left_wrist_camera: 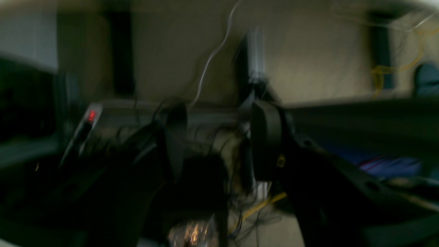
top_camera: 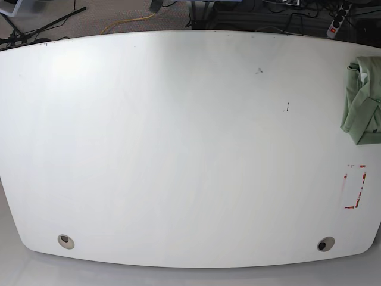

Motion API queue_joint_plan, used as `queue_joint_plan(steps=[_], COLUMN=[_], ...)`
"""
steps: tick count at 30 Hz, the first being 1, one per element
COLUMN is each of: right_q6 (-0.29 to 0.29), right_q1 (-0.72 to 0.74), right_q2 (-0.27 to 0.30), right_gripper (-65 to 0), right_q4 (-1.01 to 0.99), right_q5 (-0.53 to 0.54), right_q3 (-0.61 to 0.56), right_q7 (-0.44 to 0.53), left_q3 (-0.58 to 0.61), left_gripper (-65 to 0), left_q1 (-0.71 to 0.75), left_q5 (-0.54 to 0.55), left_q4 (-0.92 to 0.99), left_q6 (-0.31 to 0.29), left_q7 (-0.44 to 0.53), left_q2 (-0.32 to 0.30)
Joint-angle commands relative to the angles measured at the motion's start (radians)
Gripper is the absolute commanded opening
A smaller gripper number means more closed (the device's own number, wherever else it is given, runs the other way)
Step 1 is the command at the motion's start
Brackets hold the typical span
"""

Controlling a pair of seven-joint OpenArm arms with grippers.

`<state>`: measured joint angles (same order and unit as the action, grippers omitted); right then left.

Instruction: Fold the T-shirt properly

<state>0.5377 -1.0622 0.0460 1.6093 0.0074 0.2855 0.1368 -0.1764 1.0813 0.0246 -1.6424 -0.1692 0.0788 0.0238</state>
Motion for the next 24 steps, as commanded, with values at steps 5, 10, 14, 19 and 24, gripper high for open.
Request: queue_joint_plan(steps=[5, 10, 14, 19, 24], right_q6=[0.000, -0.038, -0.047, -0.049, -0.049], right_q1=[0.113, 0.254, 0.363, 0.500, 0.580], right_q2=[0.079, 0.107, 0.110, 0.114, 0.113], right_gripper=[-43.3, -43.3, -43.3, -43.3, -43.3], right_q4=[-0.379, -0.599, -0.708, -0.857, -0.956], right_q5=[0.042, 0.041, 0.032, -0.011, -0.036], right_q3=[-0.055, -0.058, -0.058, -0.052, -0.058], right_q7=[0.133, 0.149, 0.142, 0.086, 0.054], left_q3=[0.004, 0.004, 0.004, 0.028, 0.036], left_gripper=[-37.6, -37.6, -37.6, -37.6, -37.6], left_q1=[-0.091, -0.232, -0.346, -0.502, -0.656], left_q5=[0.002, -0.002, -0.002, -0.028, -0.059], left_q4=[0.281, 0.515, 0.680, 0.924, 1.168], left_q6=[-0.006, -0.006, -0.002, -0.006, -0.002], left_q7=[0.072, 0.072, 0.072, 0.069, 0.071], left_q2=[0.000, -0.005, -0.015, -0.035, -0.063])
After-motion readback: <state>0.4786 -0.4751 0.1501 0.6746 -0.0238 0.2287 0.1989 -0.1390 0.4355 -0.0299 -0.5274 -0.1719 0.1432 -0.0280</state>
